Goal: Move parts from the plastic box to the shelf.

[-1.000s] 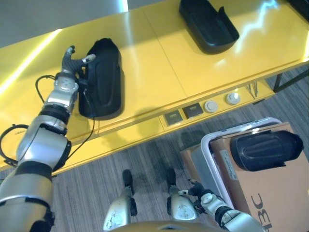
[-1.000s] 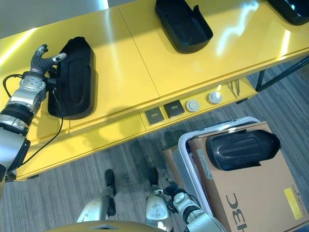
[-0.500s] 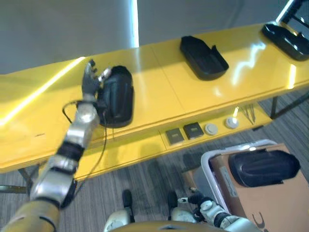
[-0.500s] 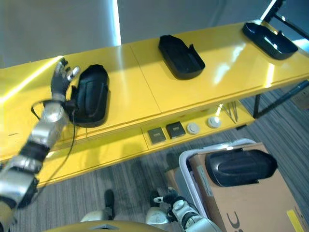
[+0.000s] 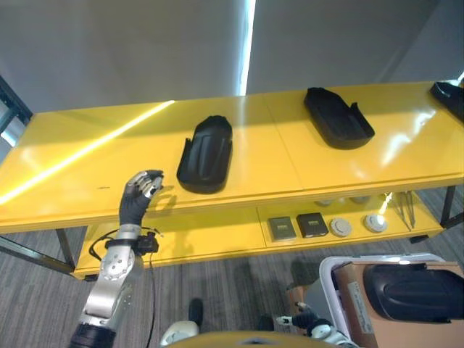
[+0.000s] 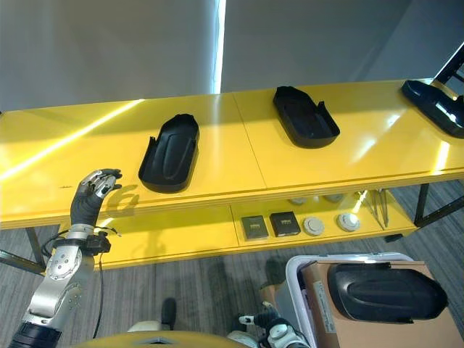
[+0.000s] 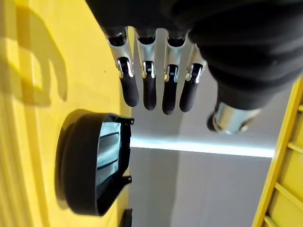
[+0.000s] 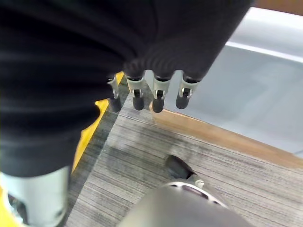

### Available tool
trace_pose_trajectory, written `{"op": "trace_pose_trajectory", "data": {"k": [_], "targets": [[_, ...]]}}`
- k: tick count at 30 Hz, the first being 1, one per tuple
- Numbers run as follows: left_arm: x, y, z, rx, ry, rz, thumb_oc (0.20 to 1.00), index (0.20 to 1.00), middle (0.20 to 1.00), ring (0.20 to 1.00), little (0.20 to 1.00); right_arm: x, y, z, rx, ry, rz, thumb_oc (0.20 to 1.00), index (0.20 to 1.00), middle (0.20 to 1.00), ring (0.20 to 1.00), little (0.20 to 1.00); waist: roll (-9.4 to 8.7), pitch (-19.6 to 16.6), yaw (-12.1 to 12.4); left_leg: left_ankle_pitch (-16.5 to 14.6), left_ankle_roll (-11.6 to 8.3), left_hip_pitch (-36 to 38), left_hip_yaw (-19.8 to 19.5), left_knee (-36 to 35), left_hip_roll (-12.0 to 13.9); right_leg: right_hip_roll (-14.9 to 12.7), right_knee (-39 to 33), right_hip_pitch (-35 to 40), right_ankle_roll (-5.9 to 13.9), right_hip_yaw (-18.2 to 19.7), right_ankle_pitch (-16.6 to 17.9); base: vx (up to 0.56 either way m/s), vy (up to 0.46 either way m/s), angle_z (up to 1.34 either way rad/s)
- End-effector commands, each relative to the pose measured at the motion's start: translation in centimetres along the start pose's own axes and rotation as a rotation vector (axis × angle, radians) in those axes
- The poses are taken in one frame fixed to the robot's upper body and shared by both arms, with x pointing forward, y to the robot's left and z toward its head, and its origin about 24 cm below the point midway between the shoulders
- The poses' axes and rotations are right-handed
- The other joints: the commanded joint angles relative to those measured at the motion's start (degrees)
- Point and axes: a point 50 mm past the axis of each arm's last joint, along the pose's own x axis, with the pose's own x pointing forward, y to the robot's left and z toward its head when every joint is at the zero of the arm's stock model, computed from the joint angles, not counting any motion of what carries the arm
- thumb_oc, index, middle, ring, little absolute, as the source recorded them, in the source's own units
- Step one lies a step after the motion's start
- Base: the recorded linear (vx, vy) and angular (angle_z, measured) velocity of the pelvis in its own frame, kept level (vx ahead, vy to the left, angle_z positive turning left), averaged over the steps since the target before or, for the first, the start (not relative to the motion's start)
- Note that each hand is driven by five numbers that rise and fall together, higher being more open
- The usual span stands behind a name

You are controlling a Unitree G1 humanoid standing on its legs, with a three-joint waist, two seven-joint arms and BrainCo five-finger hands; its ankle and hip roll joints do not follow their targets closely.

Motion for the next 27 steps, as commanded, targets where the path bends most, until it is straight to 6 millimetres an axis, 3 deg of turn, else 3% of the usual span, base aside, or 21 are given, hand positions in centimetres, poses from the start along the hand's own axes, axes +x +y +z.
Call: {"op": "trace_pose_trajectory", "data": {"k": [1, 9, 13, 17, 21, 27], "targets": [[1.2, -0.2, 3.9, 0.158, -0.205, -0.122, 0.200, 0.200, 0.200, 0.200, 0.200, 0.2, 0.7, 2.2, -0.017, -0.065, 0.009, 1.000, 1.000, 1.000, 1.000, 1.000, -1.20, 2.4, -0.7, -4.0, -1.26, 0.3, -2.2, -0.1, 1.7, -1.3, 0.4, 1.2, 1.67, -0.4, -3.9, 0.00, 0.000, 0.00], [1.1, -0.7, 2.2, 0.151, -0.129, -0.157, 0.200, 0.200, 0.200, 0.200, 0.200, 0.2, 0.8, 2.5, -0.039, -0.084, 0.002, 1.000, 1.000, 1.000, 1.000, 1.000, -1.81, 3.8, -1.0, -3.7, -1.16, -0.9, -1.9, -0.1, 1.8, -1.2, 0.5, -0.4, 1.84, 0.0, -3.2, -0.01, 0.002, 0.00], [2.2, -0.9, 2.6, 0.207, -0.165, -0.147, 0.200, 0.200, 0.200, 0.200, 0.200, 0.2, 0.7, 2.9, -0.023, -0.096, -0.012, 1.000, 1.000, 1.000, 1.000, 1.000, -1.84, 4.6, -1.5, -3.5, -1.17, -1.9, -1.5, -0.1, 1.7, -1.3, 0.6, -1.8, 1.95, 0.3, -2.8, -0.03, 0.014, 0.00], [5.4, -2.0, 4.0, 0.235, -0.265, -0.101, 0.200, 0.200, 0.200, 0.200, 0.200, 0.3, 0.3, 3.4, -0.027, -0.121, -0.026, 1.000, 1.000, 1.000, 1.000, 1.000, -1.54, 5.8, -2.7, -3.1, -1.26, -3.7, -0.4, -0.1, 1.5, -1.7, 0.3, -4.3, 2.32, 1.1, -1.5, -0.03, 0.030, -0.05], [6.9, -2.8, 4.4, 0.228, -0.286, -0.085, 0.200, 0.200, 0.200, 0.200, 0.200, 0.3, 0.1, 3.7, -0.039, -0.134, -0.033, 1.000, 1.000, 1.000, 1.000, 1.000, -1.40, 6.3, -3.6, -2.9, -1.26, -4.6, 0.2, -0.1, 1.4, -1.8, 0.3, -5.5, 2.49, 1.7, -1.0, -0.01, 0.028, -0.12], [7.9, -3.4, 4.1, 0.206, -0.271, -0.079, 0.200, 0.200, 0.200, 0.200, 0.200, 0.3, -0.2, 4.2, -0.040, -0.150, -0.047, 1.000, 1.000, 1.000, 1.000, 1.000, -1.36, 6.8, -4.4, -2.8, -1.17, -5.2, 0.9, -0.1, 1.4, -1.8, 0.3, -6.7, 2.51, 2.5, -0.6, 0.00, 0.014, -0.10]]}}
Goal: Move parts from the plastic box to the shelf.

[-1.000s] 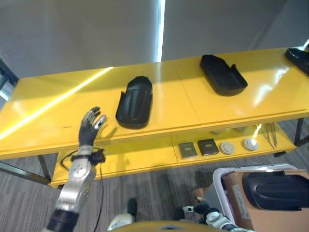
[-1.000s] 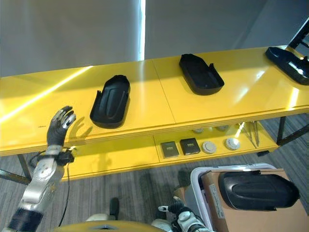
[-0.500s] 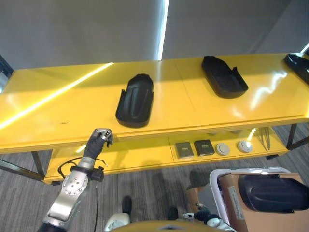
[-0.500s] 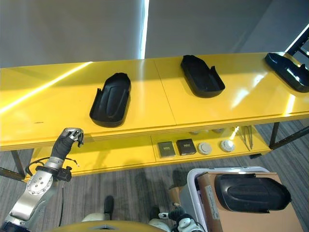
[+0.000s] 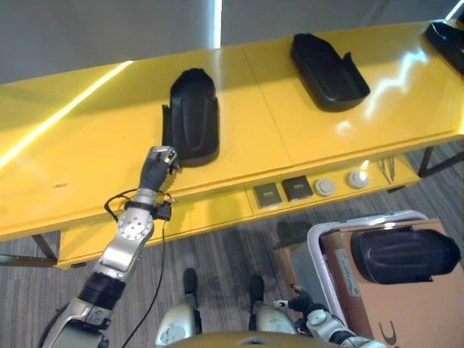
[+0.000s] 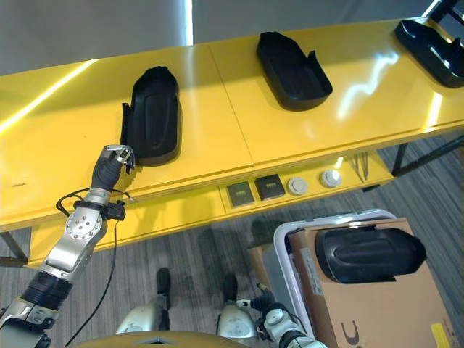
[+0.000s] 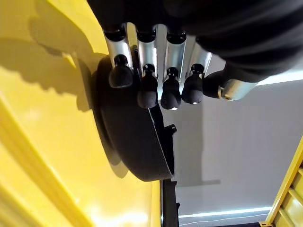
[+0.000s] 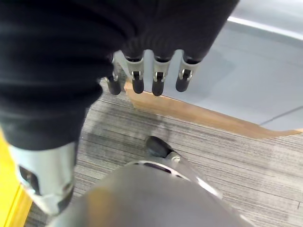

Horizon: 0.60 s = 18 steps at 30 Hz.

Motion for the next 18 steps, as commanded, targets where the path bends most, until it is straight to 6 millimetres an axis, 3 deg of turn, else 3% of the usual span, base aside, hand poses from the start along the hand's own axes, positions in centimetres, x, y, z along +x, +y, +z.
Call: {"op": "trace_pose_trajectory", "data": {"k": [1, 7, 18], "targets": [[1.2, -0.4, 1.1, -0.012, -0.078, 0.010, 0.200, 0.200, 0.200, 0.200, 0.200, 0.1, 0.8, 1.3, -0.022, -0.045, 0.005, 1.000, 1.000, 1.000, 1.000, 1.000, -0.90, 0.4, 0.3, -3.8, -1.24, -0.1, -1.4, -0.4, 1.3, -1.9, 0.3, -0.1, 2.19, 0.7, -2.3, 0.00, 0.010, -0.06], [1.9, -0.8, 0.4, -0.009, -0.049, 0.023, 0.200, 0.200, 0.200, 0.200, 0.200, 0.1, 0.9, 1.7, -0.031, -0.058, 0.005, 1.000, 1.000, 1.000, 1.000, 1.000, -0.94, 0.9, -0.4, -3.8, -1.13, -0.7, -0.8, -0.4, 1.3, -2.1, 0.2, -1.1, 2.33, 1.4, -1.9, 0.01, 0.005, -0.07], [3.9, 1.3, 2.0, 0.065, -0.120, 0.170, 0.200, 0.200, 0.200, 0.200, 0.200, 0.1, 1.0, 2.1, -0.028, -0.076, -0.001, 1.000, 1.000, 1.000, 1.000, 1.000, -1.31, 1.0, -1.2, -3.8, -1.12, -1.1, -0.1, -0.4, 1.5, -2.0, 0.2, -2.2, 2.44, 2.4, -1.6, 0.01, 0.001, -0.05]]}}
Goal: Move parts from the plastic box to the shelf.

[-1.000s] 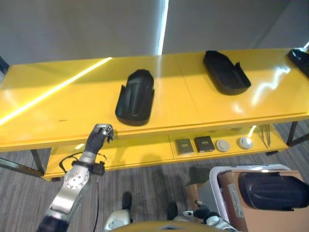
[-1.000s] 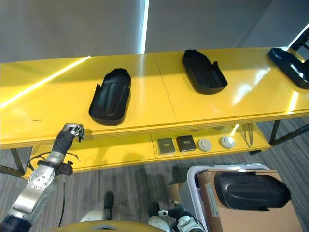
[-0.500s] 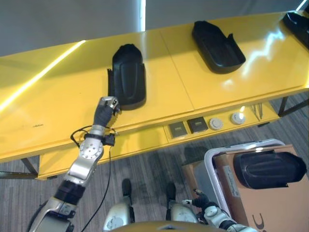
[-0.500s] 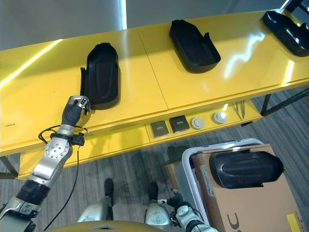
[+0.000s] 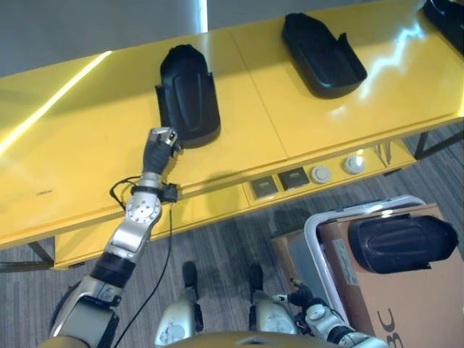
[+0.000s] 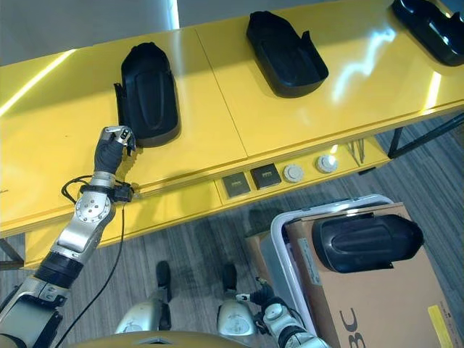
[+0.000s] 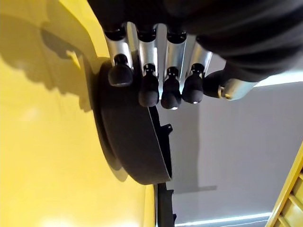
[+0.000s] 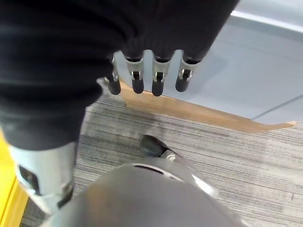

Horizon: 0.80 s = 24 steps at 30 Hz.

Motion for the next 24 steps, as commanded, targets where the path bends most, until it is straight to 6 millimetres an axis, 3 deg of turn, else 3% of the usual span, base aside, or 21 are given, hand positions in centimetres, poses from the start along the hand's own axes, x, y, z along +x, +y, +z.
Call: {"op": "trace_pose_trajectory", "data": {"k": [1, 5, 10, 11, 12, 16, 18, 24], "targets": [[1.1, 1.4, 0.4, 0.082, -0.041, 0.058, 0.200, 0.200, 0.200, 0.200, 0.200, -0.1, 1.4, 1.3, -0.020, -0.053, 0.021, 1.000, 1.000, 1.000, 1.000, 1.000, -1.34, -0.5, -0.4, -3.3, -1.10, 0.3, -2.4, -0.4, 1.4, -2.0, 0.2, 0.5, 2.42, -0.1, -2.0, 0.02, -0.004, -0.07], [0.8, 1.9, 0.5, 0.067, -0.046, 0.084, 0.200, 0.200, 0.200, 0.200, 0.200, -0.2, 1.6, 1.1, -0.009, -0.045, 0.022, 1.000, 1.000, 1.000, 1.000, 1.000, -1.46, -0.9, -0.2, -3.6, -1.09, 1.0, -2.6, -0.4, 1.4, -1.8, 0.2, 1.2, 2.36, -0.1, -2.3, 0.00, -0.001, -0.01], [-1.1, 2.1, 1.5, 0.045, -0.095, 0.038, 0.200, 0.200, 0.200, 0.200, 0.200, -0.2, 1.7, 0.7, 0.017, -0.024, 0.022, 1.000, 1.000, 1.000, 1.000, 1.000, -1.47, -2.1, 0.9, -4.2, -0.97, 2.7, -3.1, -0.4, 1.5, -1.8, 0.5, 3.3, 2.25, -0.9, -3.3, 0.03, -0.006, 0.00], [-2.4, 2.4, 1.9, 0.045, -0.111, 0.002, 0.922, 0.922, 0.922, 0.922, 0.922, -0.2, 1.7, 0.6, 0.040, -0.017, 0.019, 1.000, 1.000, 1.000, 1.000, 1.000, -1.46, -2.6, 1.3, -4.6, -0.89, 3.7, -3.5, -0.4, 1.5, -1.8, 1.1, 4.4, 2.20, -1.2, -3.8, 0.07, -0.001, 0.03], [-3.1, 2.5, 2.1, 0.024, -0.115, -0.020, 1.000, 1.000, 1.000, 1.000, 1.000, -0.3, 1.8, 0.3, 0.050, -0.006, 0.021, 1.000, 1.000, 1.000, 1.000, 1.000, -1.52, -3.1, 1.6, -4.9, -0.83, 4.5, -3.5, -0.4, 1.5, -1.8, 1.3, 5.1, 2.16, -1.3, -4.2, 0.05, -0.002, 0.09], [-4.5, 2.7, 2.4, 0.035, -0.125, -0.029, 1.000, 1.000, 1.000, 1.000, 1.000, -0.5, 2.0, -0.6, 0.078, 0.028, 0.027, 1.000, 1.000, 1.000, 1.000, 1.000, -1.91, -4.7, 2.2, -5.9, -0.60, 6.7, -3.7, -0.4, 1.4, -2.1, 1.5, 7.2, 2.28, -1.6, -4.9, 0.06, 0.025, 0.18], [-5.7, 3.0, 2.9, 0.057, -0.144, -0.027, 1.000, 1.000, 1.000, 1.000, 1.000, -1.0, 1.9, -2.6, 0.166, 0.111, 0.000, 1.000, 1.000, 1.000, 1.000, 1.000, -2.80, -6.6, 2.5, -7.5, 0.15, 9.3, -3.5, -0.1, 1.0, -2.9, 2.8, 9.3, 2.87, -1.6, -5.8, 0.10, 0.113, 0.06], [-5.7, 2.9, 2.9, 0.112, -0.151, -0.043, 1.000, 1.000, 1.000, 1.000, 1.000, -2.2, 3.0, -5.7, 0.310, 0.230, 0.002, 1.000, 1.000, 1.000, 1.000, 1.000, -4.53, -7.1, 1.4, -9.4, 1.50, 12.3, -1.9, 0.1, 0.2, -4.3, 6.5, 9.5, 4.37, -0.3, -5.8, 0.02, 0.126, -0.02]]}}
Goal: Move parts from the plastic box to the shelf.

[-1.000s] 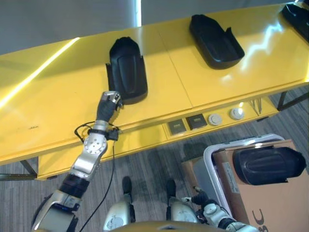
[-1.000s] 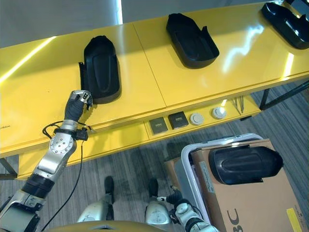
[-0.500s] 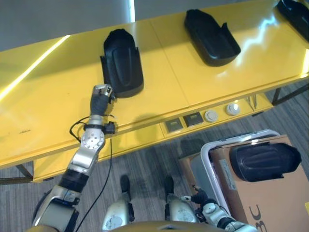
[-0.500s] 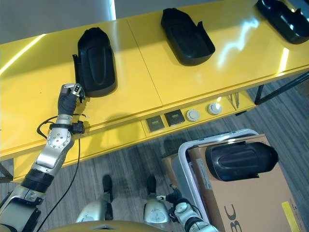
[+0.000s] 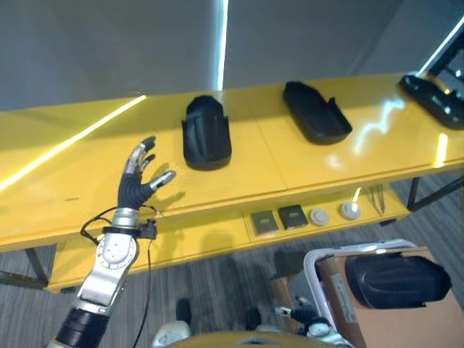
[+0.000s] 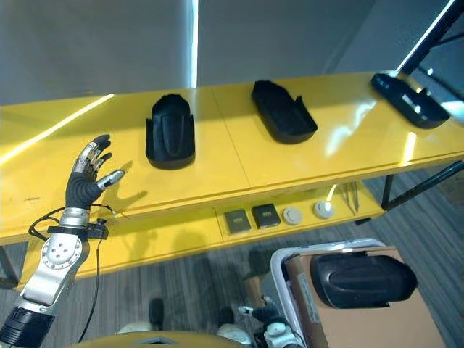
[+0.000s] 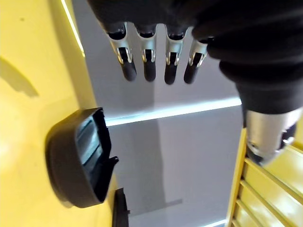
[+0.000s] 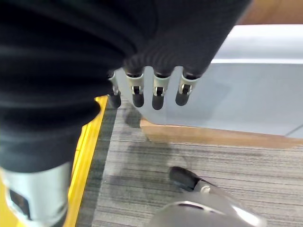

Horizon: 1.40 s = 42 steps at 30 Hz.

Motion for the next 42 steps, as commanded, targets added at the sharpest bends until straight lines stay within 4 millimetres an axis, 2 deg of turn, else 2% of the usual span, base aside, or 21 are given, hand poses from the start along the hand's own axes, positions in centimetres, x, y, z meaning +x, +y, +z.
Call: {"op": "trace_pose_trajectory", "data": {"k": [1, 4, 6, 7, 8, 9, 11, 12, 14, 17, 21, 23, 24, 25, 26, 29, 31, 32, 38, 39, 42], "targets": [[1.5, 0.5, 2.0, 0.081, -0.147, -0.021, 1.000, 1.000, 1.000, 1.000, 1.000, -0.5, -0.2, -3.0, 0.315, 0.142, -0.065, 1.000, 1.000, 1.000, 1.000, 1.000, -0.57, 0.5, -2.1, -7.4, 1.76, 3.2, 0.6, 0.5, 0.6, -4.2, 8.1, -2.7, 5.20, 2.4, -2.3, -0.07, 0.158, -0.18], [1.6, 0.8, 2.2, 0.102, -0.156, -0.024, 1.000, 1.000, 1.000, 1.000, 1.000, -0.5, -0.4, -3.0, 0.381, 0.144, -0.086, 1.000, 1.000, 1.000, 1.000, 1.000, -0.96, 1.5, -2.6, -7.4, 2.12, 2.9, 2.2, 0.5, 0.5, -4.3, 8.0, -4.8, 6.25, 4.7, 0.1, -0.12, 0.123, -0.48], [1.9, 1.2, 2.4, 0.151, -0.176, -0.026, 1.000, 1.000, 1.000, 1.000, 1.000, -0.5, -0.6, -2.8, 0.365, 0.133, -0.082, 1.000, 1.000, 1.000, 1.000, 1.000, -1.19, 3.0, -3.6, -7.5, 2.49, 2.1, 6.3, 0.9, 0.7, -4.9, 6.7, -8.9, 7.34, 5.1, 5.5, -0.23, 0.157, -0.66], [1.9, 1.5, 2.3, 0.160, -0.173, -0.016, 1.000, 1.000, 1.000, 1.000, 1.000, -0.5, -0.5, -2.8, 0.359, 0.131, -0.075, 1.000, 1.000, 1.000, 1.000, 1.000, -1.07, 3.3, -3.2, -7.4, 2.43, 1.9, 7.3, 1.2, 1.1, -4.7, 7.0, -9.2, 6.94, 3.8, 4.8, -0.25, 0.144, -0.74], [1.9, 1.7, 2.4, 0.159, -0.176, -0.004, 1.000, 1.000, 1.000, 1.000, 1.000, -0.6, -0.7, -3.4, 0.359, 0.155, -0.086, 1.000, 1.000, 1.000, 1.000, 1.000, -0.65, 3.5, -1.9, -7.4, 2.45, 1.4, 9.1, 1.8, 2.0, -5.7, 8.9, -9.4, 6.18, -1.4, 3.2, -0.13, 0.053, -1.27], [1.9, 1.6, 2.4, 0.159, -0.177, -0.004, 1.000, 1.000, 1.000, 1.000, 1.000, -0.6, -0.8, -3.4, 0.359, 0.154, -0.086, 1.000, 1.000, 1.000, 1.000, 1.000, -0.68, 3.5, -1.8, -7.3, 2.43, 1.2, 9.2, 1.9, 2.0, -5.7, 8.9, -9.7, 6.08, -1.3, 3.3, -0.13, 0.065, -2.24], [1.8, 1.9, 2.6, 0.142, -0.183, 0.018, 1.000, 1.000, 1.000, 1.000, 1.000, -0.6, -1.0, -3.7, 0.356, 0.165, -0.093, 1.000, 1.000, 1.000, 1.000, 1.000, -0.17, 3.5, -0.3, -7.6, 2.86, 1.0, 11.7, 3.0, 3.0, -6.7, 14.3, -8.2, 4.17, -9.7, -0.5, -0.11, 0.078, -2.06], [1.4, 2.1, 2.1, 0.140, -0.156, 0.031, 1.000, 1.000, 1.000, 1.000, 1.000, -0.7, -0.9, -4.0, 0.335, 0.164, -0.085, 1.000, 1.000, 1.000, 1.000, 1.000, -0.53, 3.0, 0.3, -9.2, 2.62, 2.2, 13.1, 3.4, 3.1, -6.4, 17.0, -6.8, 4.30, -11.1, -3.6, -0.09, 0.029, -0.97], [1.1, 2.5, 1.6, 0.141, -0.125, 0.055, 1.000, 1.000, 1.000, 1.000, 1.000, -0.7, -1.1, -4.3, 0.327, 0.179, -0.095, 1.000, 1.000, 1.000, 1.000, 1.000, -0.79, 1.9, 1.5, -9.5, 2.31, 1.9, 15.7, 5.0, 3.3, -6.0, 12.5, -2.7, 3.98, -14.2, -4.2, -0.08, -0.139, -1.50], [0.6, 2.5, 0.5, 0.116, -0.069, 0.069, 1.000, 1.000, 1.000, 1.000, 1.000, -0.8, -1.1, -4.6, 0.315, 0.189, -0.091, 1.000, 1.000, 1.000, 1.000, 1.000, 0.13, 0.6, 1.2, -9.3, 1.62, 2.1, 16.5, 6.6, 4.0, -4.0, 8.4, -1.0, 2.73, -11.9, -5.6, 0.03, -0.216, -0.80], [0.3, 2.8, -0.9, 0.127, -0.006, 0.085, 1.000, 1.000, 1.000, 1.000, 1.000, -0.8, -1.1, -4.1, 0.232, 0.149, -0.061, 1.000, 1.000, 1.000, 1.000, 1.000, 1.29, 1.9, 0.5, -9.7, -0.71, -1.8, 14.2, 18.0, 8.1, -1.6, 5.5, 1.6, -0.26, -10.1, -7.4, 0.01, -0.289, -0.21], [0.2, 2.9, -1.4, 0.131, 0.020, 0.093, 1.000, 1.000, 1.000, 1.000, 1.000, -0.6, -1.4, -3.8, 0.173, 0.126, -0.052, 1.000, 1.000, 1.000, 1.000, 1.000, 2.56, 4.2, 1.0, -5.8, -3.33, -5.5, 10.7, 26.7, 11.6, 0.6, 4.2, 3.7, -2.56, -9.3, -8.1, -0.07, -0.254, -0.21], [0.1, 2.7, -1.7, 0.122, 0.031, 0.098, 1.000, 1.000, 1.000, 1.000, 1.000, -0.5, -1.8, -3.4, 0.154, 0.109, -0.060, 1.000, 1.000, 1.000, 1.000, 1.000, 2.84, 5.3, 1.6, -2.3, -3.38, -7.2, 8.9, 28.1, 11.3, 0.7, 3.8, 3.6, -3.25, -9.5, -7.2, -0.12, -0.126, -0.21], [0.2, 2.7, -1.7, 0.122, 0.030, 0.098, 1.000, 1.000, 1.000, 1.000, 1.000, -0.5, -1.9, -3.4, 0.154, 0.108, -0.061, 1.000, 1.000, 1.000, 1.000, 1.000, 2.91, 5.3, 1.5, -2.3, -3.45, -7.4, 8.7, 28.1, 11.4, 0.8, 3.7, 3.6, -3.31, -9.7, -7.2, -0.04, -0.019, -0.45], [-0.3, 2.3, -3.2, 0.122, 0.095, 0.114, 1.000, 1.000, 1.000, 1.000, 1.000, -0.1, -3.5, -2.1, 0.156, 0.058, -0.115, 1.000, 1.000, 1.000, 1.000, 1.000, 3.30, 5.6, 3.1, -4.8, -2.93, -10.0, -1.7, 19.7, 2.8, -0.2, 1.9, 4.3, -2.22, -7.6, -6.7, 0.10, 0.040, -0.40], [-0.7, 2.0, -4.7, 0.141, 0.166, 0.117, 1.000, 1.000, 1.000, 1.000, 1.000, 0.2, -4.3, -0.7, 0.179, 0.004, -0.144, 1.000, 1.000, 1.000, 1.000, 1.000, 5.03, 5.4, 3.1, -1.0, -3.11, -10.9, -6.3, 9.5, 1.2, 0.2, 1.7, 4.2, -0.97, -5.7, -6.5, 0.09, 0.086, -0.52], [-1.0, 1.9, -6.0, 0.227, 0.225, 0.086, 1.000, 1.000, 1.000, 1.000, 1.000, 0.5, -4.3, 0.6, 0.106, -0.037, -0.132, 1.000, 1.000, 1.000, 1.000, 1.000, 5.50, 5.6, 3.9, 0.1, -3.57, -11.6, -11.1, 7.1, -0.5, 0.8, 2.3, 3.8, -0.58, -3.7, -6.9, 0.11, 0.120, -0.40], [-1.5, 1.9, -6.5, 0.249, 0.248, 0.070, 1.000, 1.000, 1.000, 1.000, 1.000, 0.5, -4.2, 0.8, 0.064, -0.043, -0.119, 1.000, 1.000, 1.000, 1.000, 1.000, 5.62, 5.2, 3.9, -0.7, -2.67, -10.3, -12.1, 6.1, -0.7, 1.0, 2.8, 3.5, -0.41, -2.6, -7.2, 0.07, 0.070, -0.29], [-4.9, 1.7, -10.5, 0.294, 0.476, -0.038, 1.000, 1.000, 1.000, 1.000, 1.000, 0.6, -4.9, 2.0, 0.047, -0.098, -0.129, 1.000, 1.000, 1.000, 1.000, 1.000, 4.52, 2.9, 3.1, -1.8, -0.27, -5.5, -12.5, 3.5, -2.5, -1.3, 6.7, 1.6, 1.75, -0.1, -7.4, 0.10, 0.230, -0.83], [-6.5, 2.1, -11.9, 0.314, 0.568, -0.073, 1.000, 1.000, 1.000, 1.000, 1.000, 0.6, -5.6, 4.5, 0.029, -0.201, -0.150, 1.000, 1.000, 1.000, 1.000, 1.000, 4.22, 4.1, 2.7, -2.4, 1.39, -4.1, -10.2, 3.5, -2.4, -1.8, 12.7, -1.9, 3.23, 1.7, -6.9, -0.03, 0.155, -0.66], [-7.6, 2.9, -12.7, 0.325, 0.628, -0.050, 1.000, 1.000, 1.000, 1.000, 1.000, -0.2, -6.7, 8.9, 0.051, -0.401, -0.185, 1.000, 1.000, 1.000, 1.000, 1.000, 4.21, 4.7, 1.7, -2.3, 1.63, -3.2, -7.7, 1.8, -2.1, -2.0, 11.1, -4.5, 4.31, 3.4, -4.3, -0.03, 0.109, -0.81]]}}
